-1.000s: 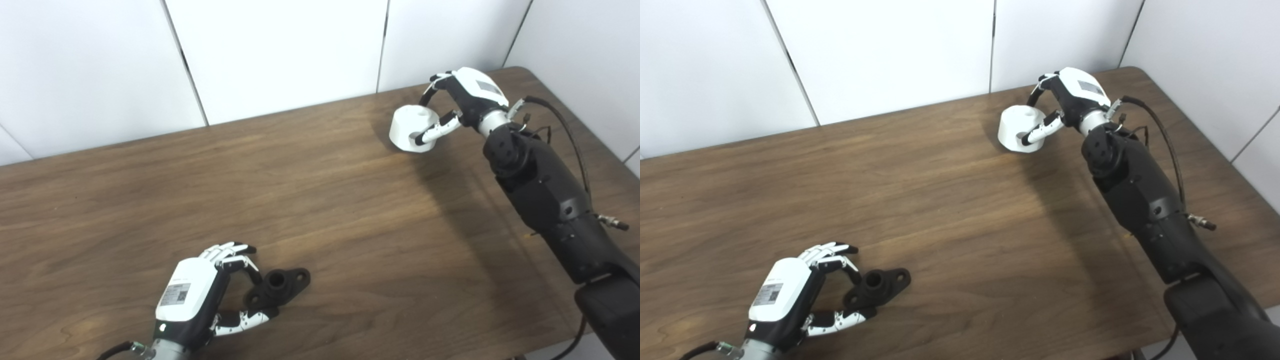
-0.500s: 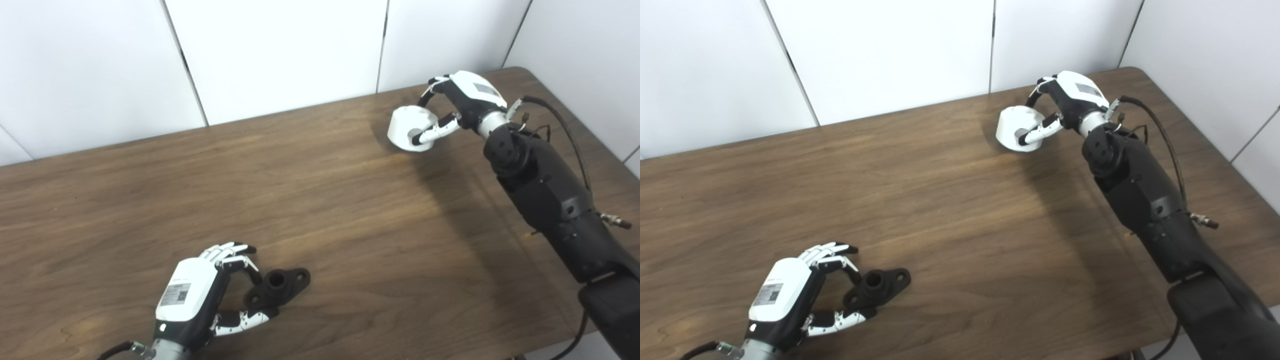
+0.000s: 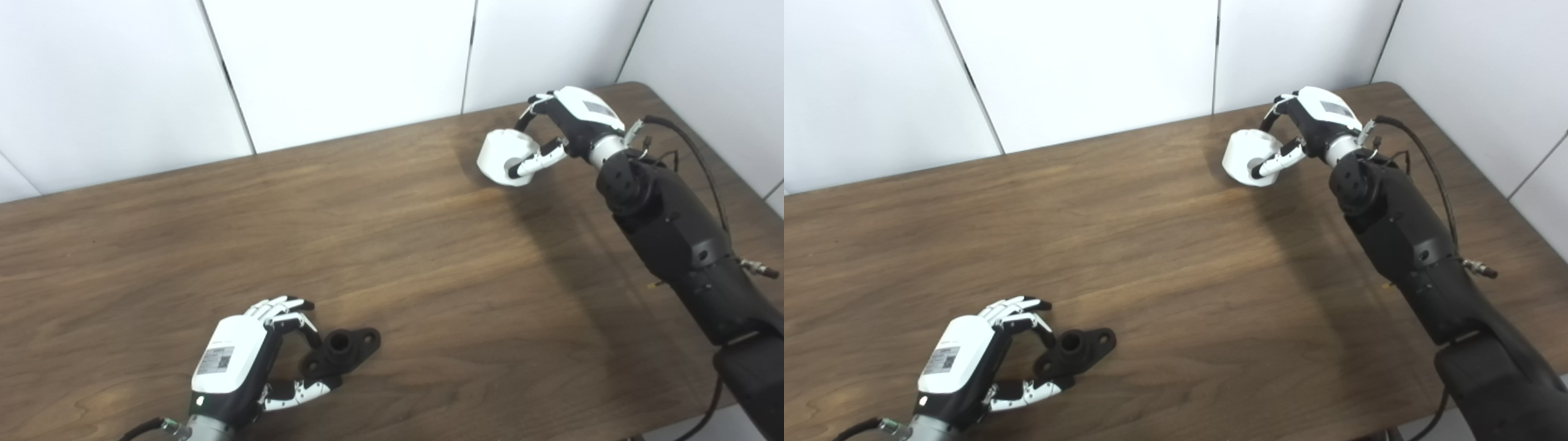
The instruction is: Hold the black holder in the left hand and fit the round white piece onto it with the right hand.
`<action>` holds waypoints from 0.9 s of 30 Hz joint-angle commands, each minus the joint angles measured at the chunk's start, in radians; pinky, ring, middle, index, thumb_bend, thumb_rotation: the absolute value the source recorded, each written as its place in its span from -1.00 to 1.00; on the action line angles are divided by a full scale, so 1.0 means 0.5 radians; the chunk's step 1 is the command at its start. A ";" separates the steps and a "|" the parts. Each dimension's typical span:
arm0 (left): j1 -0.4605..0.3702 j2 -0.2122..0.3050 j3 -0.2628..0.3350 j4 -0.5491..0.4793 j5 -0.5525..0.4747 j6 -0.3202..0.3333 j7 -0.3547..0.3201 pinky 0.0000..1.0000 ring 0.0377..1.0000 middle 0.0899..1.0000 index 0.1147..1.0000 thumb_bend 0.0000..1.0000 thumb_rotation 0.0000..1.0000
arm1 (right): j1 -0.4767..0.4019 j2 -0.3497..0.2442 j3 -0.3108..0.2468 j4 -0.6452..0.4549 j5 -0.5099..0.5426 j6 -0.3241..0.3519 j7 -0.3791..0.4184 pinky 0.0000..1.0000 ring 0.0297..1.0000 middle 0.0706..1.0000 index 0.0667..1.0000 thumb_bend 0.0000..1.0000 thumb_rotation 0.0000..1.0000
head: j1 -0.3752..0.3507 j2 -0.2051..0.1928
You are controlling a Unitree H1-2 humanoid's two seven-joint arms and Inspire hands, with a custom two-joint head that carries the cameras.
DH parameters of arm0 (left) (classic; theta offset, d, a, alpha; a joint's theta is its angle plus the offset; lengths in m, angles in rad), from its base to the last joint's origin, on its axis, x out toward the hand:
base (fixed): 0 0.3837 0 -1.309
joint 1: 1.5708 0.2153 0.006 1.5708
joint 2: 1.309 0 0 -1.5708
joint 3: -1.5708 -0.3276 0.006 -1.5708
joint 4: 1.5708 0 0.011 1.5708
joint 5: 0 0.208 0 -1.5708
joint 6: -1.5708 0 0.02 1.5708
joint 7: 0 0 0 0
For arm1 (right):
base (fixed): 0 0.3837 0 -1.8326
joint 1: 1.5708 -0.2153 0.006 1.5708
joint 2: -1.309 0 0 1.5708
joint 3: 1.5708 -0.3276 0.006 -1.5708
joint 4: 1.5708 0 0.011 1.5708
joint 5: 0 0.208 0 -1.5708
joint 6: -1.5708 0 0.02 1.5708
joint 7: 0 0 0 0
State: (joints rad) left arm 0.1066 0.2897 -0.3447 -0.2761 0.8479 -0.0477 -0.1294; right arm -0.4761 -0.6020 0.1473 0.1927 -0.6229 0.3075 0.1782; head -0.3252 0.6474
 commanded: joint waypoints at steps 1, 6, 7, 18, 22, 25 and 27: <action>0.025 0.017 -0.022 0.174 0.061 0.121 -0.113 0.67 0.69 0.55 -0.16 0.04 -0.90 | -0.075 -0.040 0.005 0.020 -0.020 -0.036 -0.019 0.61 0.95 0.80 0.20 0.87 -0.47 | 0.010 -0.007; -0.013 -0.010 -0.039 0.232 0.065 0.133 -0.110 0.69 0.70 0.56 -0.15 0.04 -0.90 | -0.092 -0.052 0.006 0.024 -0.011 -0.054 -0.031 0.63 0.96 0.81 0.20 0.87 -0.48 | 0.042 -0.034; -0.018 -0.018 -0.041 0.241 0.069 0.140 -0.109 0.69 0.70 0.56 -0.15 0.04 -0.90 | -0.097 -0.055 0.007 0.020 -0.014 -0.051 -0.029 0.62 0.96 0.81 0.20 0.87 -0.49 | 0.048 -0.039; -0.051 -0.067 -0.070 0.288 0.124 0.183 -0.120 0.72 0.72 0.59 -0.15 0.04 -0.91 | -0.149 -0.098 0.051 -0.043 -0.069 -0.023 0.063 0.73 1.00 0.84 0.28 0.98 -0.41 | 0.090 -0.058; -0.050 -0.070 -0.069 0.307 0.117 0.159 -0.092 0.71 0.72 0.58 -0.15 0.04 -0.91 | -0.169 -0.106 0.068 -0.045 -0.079 -0.022 0.109 0.86 1.00 0.86 0.36 1.00 -0.34 | 0.090 -0.058; -0.056 -0.070 -0.073 0.311 0.122 0.170 -0.099 0.72 0.72 0.58 -0.15 0.04 -0.91 | -0.187 -0.119 0.103 -0.053 -0.119 0.014 0.179 0.94 1.00 0.88 0.45 1.00 -0.23 | 0.090 -0.058; -0.062 -0.072 -0.075 0.318 0.119 0.173 -0.101 0.72 0.72 0.58 -0.15 0.04 -0.91 | -0.194 -0.134 0.125 -0.048 -0.139 0.000 0.211 0.99 1.00 0.80 0.48 1.00 -0.18 | 0.092 -0.061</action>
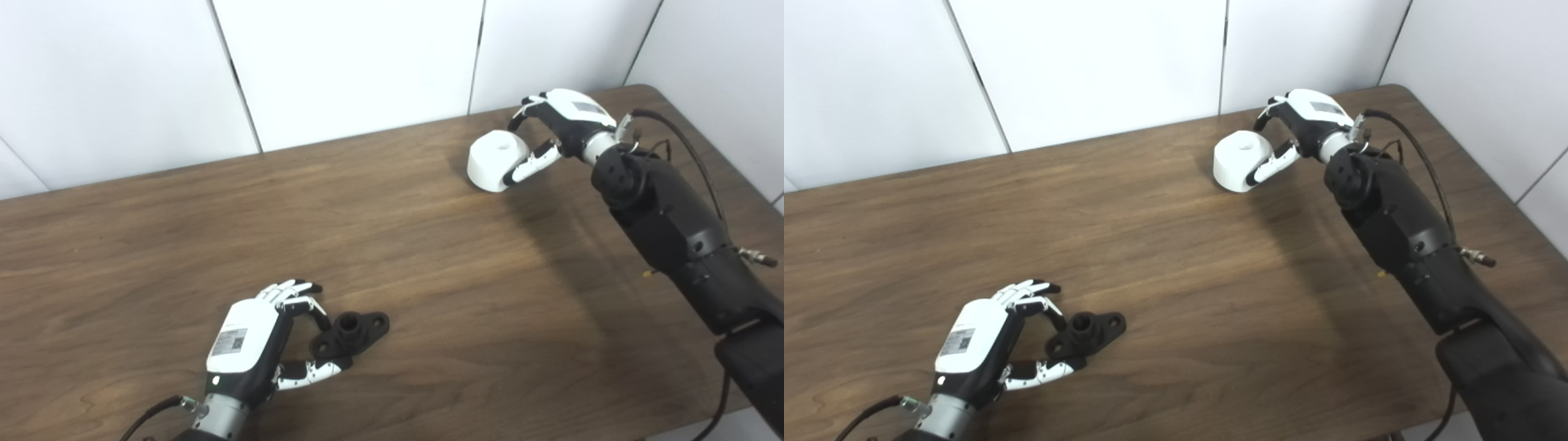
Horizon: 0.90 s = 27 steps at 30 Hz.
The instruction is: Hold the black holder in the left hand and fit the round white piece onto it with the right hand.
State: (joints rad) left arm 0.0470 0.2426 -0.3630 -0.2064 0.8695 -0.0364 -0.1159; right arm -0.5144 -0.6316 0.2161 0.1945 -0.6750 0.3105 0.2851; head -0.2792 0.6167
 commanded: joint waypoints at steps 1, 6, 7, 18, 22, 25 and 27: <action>0.055 0.022 -0.039 0.180 0.075 0.151 -0.130 0.72 0.72 0.58 -0.15 0.04 -0.91 | -0.117 -0.085 -0.004 -0.046 -0.043 -0.026 0.003 0.99 1.00 0.71 0.45 1.00 -0.17 | 0.001 -0.001; 0.048 0.015 -0.047 0.185 0.079 0.159 -0.134 0.72 0.73 0.58 -0.15 0.04 -0.91 | -0.112 -0.110 0.012 -0.009 -0.073 -0.092 -0.016 1.00 0.96 0.54 0.28 1.00 -0.16 | 0.011 -0.007; 0.047 0.014 -0.047 0.183 0.081 0.161 -0.136 0.72 0.73 0.58 -0.15 0.04 -0.91 | -0.111 -0.111 0.009 -0.007 -0.071 -0.101 -0.019 1.00 0.96 0.54 0.28 1.00 -0.17 | 0.011 -0.007; 0.054 0.014 -0.049 0.187 0.077 0.146 -0.110 0.71 0.72 0.58 -0.15 0.04 -0.91 | -0.118 -0.106 -0.012 -0.012 -0.062 -0.073 0.015 1.00 1.00 0.62 0.37 1.00 -0.17 | 0.009 -0.002; 0.050 0.018 -0.057 0.190 0.082 0.151 -0.108 0.71 0.72 0.57 -0.15 0.04 -0.91 | -0.122 -0.107 -0.010 -0.010 -0.071 -0.082 0.004 1.00 0.99 0.61 0.33 1.00 -0.13 | 0.009 -0.002; 0.047 0.019 -0.059 0.192 0.079 0.161 -0.121 0.71 0.72 0.58 -0.15 0.04 -0.91 | -0.125 -0.096 -0.018 -0.010 -0.067 -0.055 0.007 1.00 1.00 0.66 0.39 1.00 -0.12 | 0.009 -0.008; 0.045 0.021 -0.060 0.194 0.074 0.158 -0.121 0.72 0.72 0.58 -0.15 0.04 -0.91 | -0.124 -0.098 -0.019 -0.009 -0.065 -0.059 0.005 1.00 1.00 0.66 0.39 1.00 -0.11 | 0.009 -0.010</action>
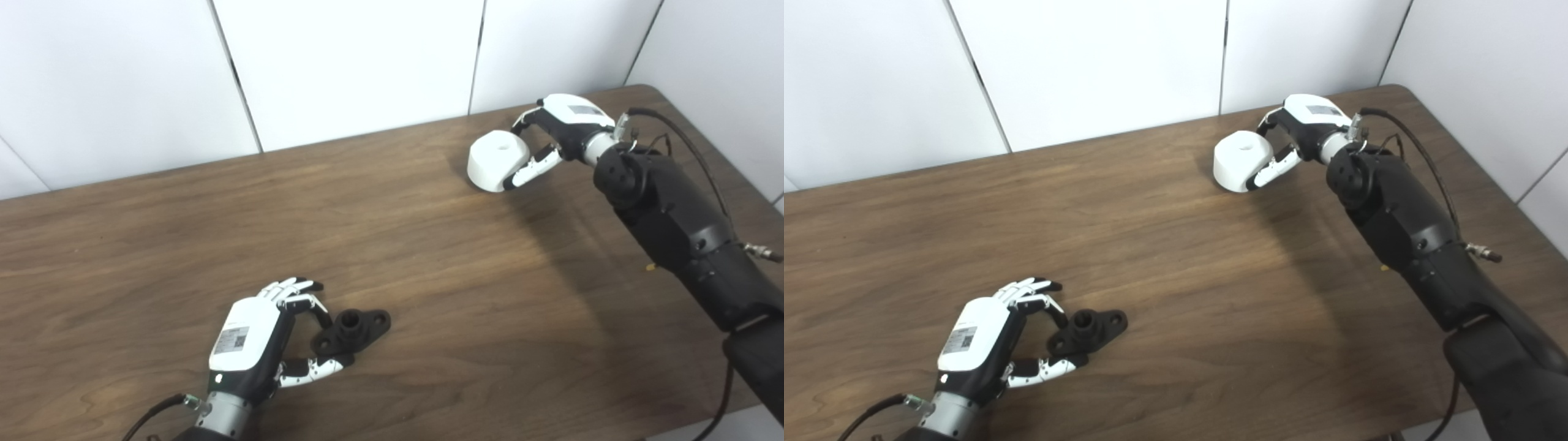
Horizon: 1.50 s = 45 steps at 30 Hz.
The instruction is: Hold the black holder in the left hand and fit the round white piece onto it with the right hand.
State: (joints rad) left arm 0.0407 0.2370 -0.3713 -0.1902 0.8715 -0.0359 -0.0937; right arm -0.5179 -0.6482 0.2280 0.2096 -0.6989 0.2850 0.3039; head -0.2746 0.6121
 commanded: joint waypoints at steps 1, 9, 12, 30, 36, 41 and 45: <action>0.057 0.032 -0.044 0.164 0.072 0.153 -0.159 0.72 0.72 0.58 -0.15 0.04 -0.91 | -0.118 -0.065 -0.043 -0.037 -0.017 -0.006 -0.032 1.00 1.00 0.66 0.39 1.00 -0.10 | 0.000 -0.001; 0.056 0.034 -0.051 0.180 0.076 0.145 -0.145 0.70 0.71 0.57 -0.15 0.04 -0.91 | -0.123 -0.030 -0.074 -0.053 -0.004 0.079 -0.028 1.00 1.00 0.99 0.61 1.00 -0.12 | 0.002 0.000; 0.054 0.033 -0.052 0.184 0.073 0.151 -0.153 0.71 0.72 0.57 -0.15 0.04 -0.91 | -0.126 -0.017 -0.088 -0.056 0.006 0.080 -0.038 1.00 1.00 1.00 0.64 1.00 -0.17 | 0.003 0.002; 0.055 0.035 -0.057 0.156 0.067 0.163 -0.173 0.71 0.72 0.57 -0.15 0.04 -0.91 | -0.163 -0.022 -0.048 -0.071 0.001 0.063 0.031 1.00 1.00 1.00 0.64 1.00 -0.28 | 0.002 0.013; 0.051 0.031 -0.060 0.169 0.077 0.167 -0.169 0.71 0.72 0.56 -0.15 0.04 -0.91 | -0.193 -0.031 -0.013 -0.077 -0.013 0.057 0.071 1.00 1.00 1.00 0.60 1.00 -0.30 | 0.002 0.012; 0.050 0.027 -0.063 0.158 0.079 0.181 -0.187 0.72 0.73 0.57 -0.15 0.04 -0.91 | -0.209 -0.032 0.002 -0.106 -0.012 0.058 0.117 1.00 1.00 1.00 0.57 1.00 -0.29 | 0.007 0.016; 0.049 0.029 -0.067 0.164 0.077 0.172 -0.171 0.72 0.72 0.57 -0.15 0.04 -0.91 | -0.220 -0.030 0.018 -0.123 -0.016 0.053 0.136 1.00 1.00 1.00 0.56 1.00 -0.29 | 0.009 0.020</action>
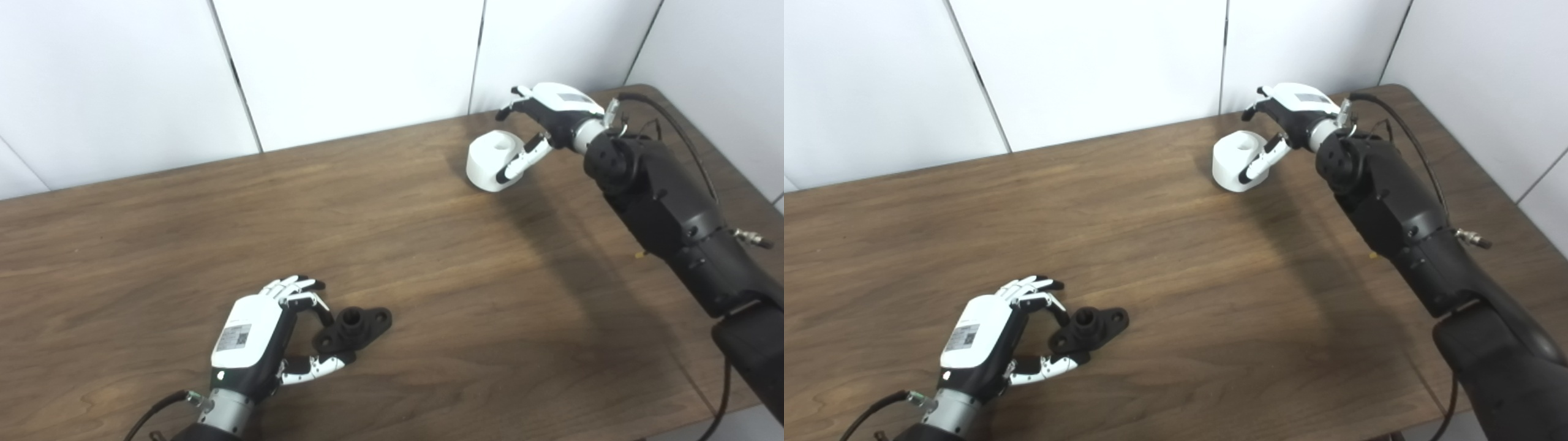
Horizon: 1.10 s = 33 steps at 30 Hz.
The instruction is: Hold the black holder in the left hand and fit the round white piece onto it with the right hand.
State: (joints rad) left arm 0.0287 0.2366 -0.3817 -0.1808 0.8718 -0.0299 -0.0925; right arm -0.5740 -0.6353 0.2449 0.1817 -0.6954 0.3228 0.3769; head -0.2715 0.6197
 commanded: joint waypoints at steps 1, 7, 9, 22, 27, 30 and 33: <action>0.073 0.030 -0.047 0.148 0.077 0.160 -0.170 0.71 0.72 0.57 -0.15 0.04 -0.91 | -0.110 -0.054 -0.011 -0.069 -0.027 -0.023 -0.009 1.00 1.00 1.00 0.56 1.00 -0.29 | 0.003 0.005; 0.071 0.027 -0.048 0.157 0.064 0.150 -0.156 0.71 0.71 0.56 -0.15 0.04 -0.91 | -0.126 -0.045 0.007 -0.064 -0.034 -0.024 0.008 1.00 1.00 1.00 0.56 1.00 -0.28 | 0.012 0.009; 0.070 0.028 -0.051 0.162 0.066 0.147 -0.155 0.71 0.71 0.56 -0.15 0.04 -0.91 | -0.129 -0.043 0.010 -0.059 -0.033 -0.027 0.008 1.00 1.00 1.00 0.56 1.00 -0.27 | 0.012 0.009; 0.076 0.028 -0.061 0.154 0.076 0.156 -0.154 0.69 0.70 0.56 -0.16 0.04 -0.91 | -0.121 -0.036 0.017 -0.064 -0.025 -0.016 0.029 1.00 1.00 1.00 0.56 1.00 -0.28 | 0.018 0.019; 0.076 0.028 -0.057 0.146 0.068 0.173 -0.174 0.71 0.72 0.57 -0.15 0.04 -0.91 | -0.121 -0.038 0.019 -0.058 -0.028 -0.018 0.035 1.00 1.00 1.00 0.52 1.00 -0.30 | 0.016 0.020; 0.073 0.033 -0.059 0.152 0.065 0.162 -0.166 0.71 0.71 0.57 -0.15 0.04 -0.91 | -0.116 -0.040 0.021 -0.056 -0.025 -0.030 0.037 1.00 1.00 1.00 0.49 1.00 -0.30 | 0.016 0.020; 0.072 0.034 -0.061 0.152 0.069 0.163 -0.164 0.71 0.71 0.57 -0.15 0.04 -0.91 | -0.112 -0.044 0.024 -0.059 -0.020 -0.033 0.051 1.00 1.00 1.00 0.47 1.00 -0.31 | 0.016 0.020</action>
State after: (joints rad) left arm 0.0246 0.2365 -0.3876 -0.1781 0.8735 -0.0243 -0.0881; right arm -0.5828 -0.6342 0.2632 0.1794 -0.6993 0.3203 0.4088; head -0.2638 0.6289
